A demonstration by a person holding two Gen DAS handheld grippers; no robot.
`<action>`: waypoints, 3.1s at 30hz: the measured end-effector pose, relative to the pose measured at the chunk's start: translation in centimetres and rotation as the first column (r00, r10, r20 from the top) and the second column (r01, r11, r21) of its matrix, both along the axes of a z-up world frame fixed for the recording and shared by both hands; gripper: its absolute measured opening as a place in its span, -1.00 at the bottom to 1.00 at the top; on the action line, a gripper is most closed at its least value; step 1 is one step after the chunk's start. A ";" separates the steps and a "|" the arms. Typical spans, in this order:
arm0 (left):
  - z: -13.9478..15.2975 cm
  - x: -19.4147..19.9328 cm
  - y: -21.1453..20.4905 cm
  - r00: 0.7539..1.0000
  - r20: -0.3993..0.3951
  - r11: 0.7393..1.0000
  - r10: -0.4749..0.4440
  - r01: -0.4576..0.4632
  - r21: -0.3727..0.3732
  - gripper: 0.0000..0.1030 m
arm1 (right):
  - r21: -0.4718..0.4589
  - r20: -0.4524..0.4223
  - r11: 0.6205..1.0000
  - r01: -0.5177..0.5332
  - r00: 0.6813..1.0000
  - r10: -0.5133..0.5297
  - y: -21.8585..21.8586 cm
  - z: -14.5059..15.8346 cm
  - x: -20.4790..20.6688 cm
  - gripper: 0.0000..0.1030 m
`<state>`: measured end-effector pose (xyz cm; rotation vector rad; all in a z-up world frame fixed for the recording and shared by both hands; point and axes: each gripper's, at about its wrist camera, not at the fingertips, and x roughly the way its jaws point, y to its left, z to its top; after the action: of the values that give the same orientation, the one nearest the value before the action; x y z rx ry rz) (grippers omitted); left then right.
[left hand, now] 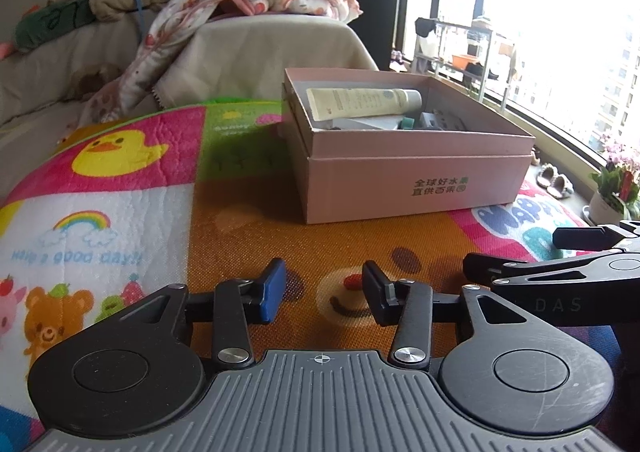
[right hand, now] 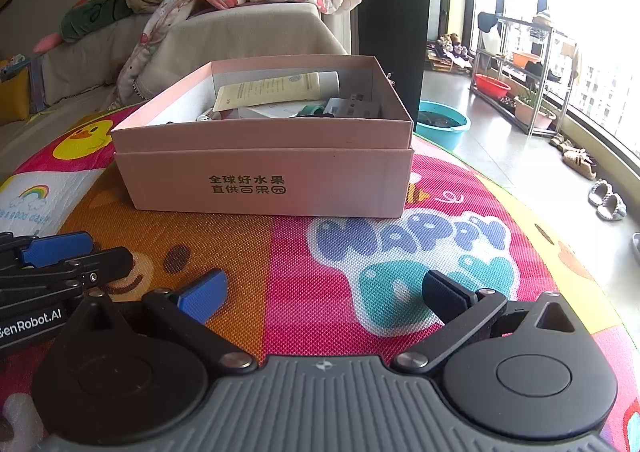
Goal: Organize rigid objects
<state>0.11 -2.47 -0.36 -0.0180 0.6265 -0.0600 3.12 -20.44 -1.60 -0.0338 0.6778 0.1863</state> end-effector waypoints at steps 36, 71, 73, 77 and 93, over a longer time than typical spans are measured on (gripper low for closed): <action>0.0 0.1 -0.1 1.000 -0.002 1.000 -0.004 0.004 0.017 -0.07 | 0.001 0.000 1.000 0.000 1.000 0.000 0.1 0.0 0.0 1.00; 0.0 0.1 -0.1 1.000 -0.003 1.000 -0.005 0.005 0.015 -0.07 | 0.001 0.000 1.000 0.000 1.000 0.000 0.1 0.0 0.0 1.00; 0.0 0.1 -0.1 1.000 -0.003 1.000 -0.005 0.005 0.015 -0.07 | 0.001 0.000 1.000 0.000 1.000 0.000 0.1 0.0 0.0 1.00; 0.0 0.1 -0.1 1.000 -0.003 1.000 -0.005 0.005 0.015 -0.07 | 0.001 0.000 1.000 0.000 1.000 0.000 0.1 0.0 0.0 1.00; 0.0 0.1 -0.1 1.000 -0.003 1.000 -0.005 0.005 0.015 -0.07 | 0.001 0.001 1.000 0.000 1.000 0.000 0.1 0.0 0.0 1.00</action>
<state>0.20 -2.60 -0.35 -0.0019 0.6301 -0.0603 3.07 -20.36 -1.63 -0.0329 0.6771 0.1864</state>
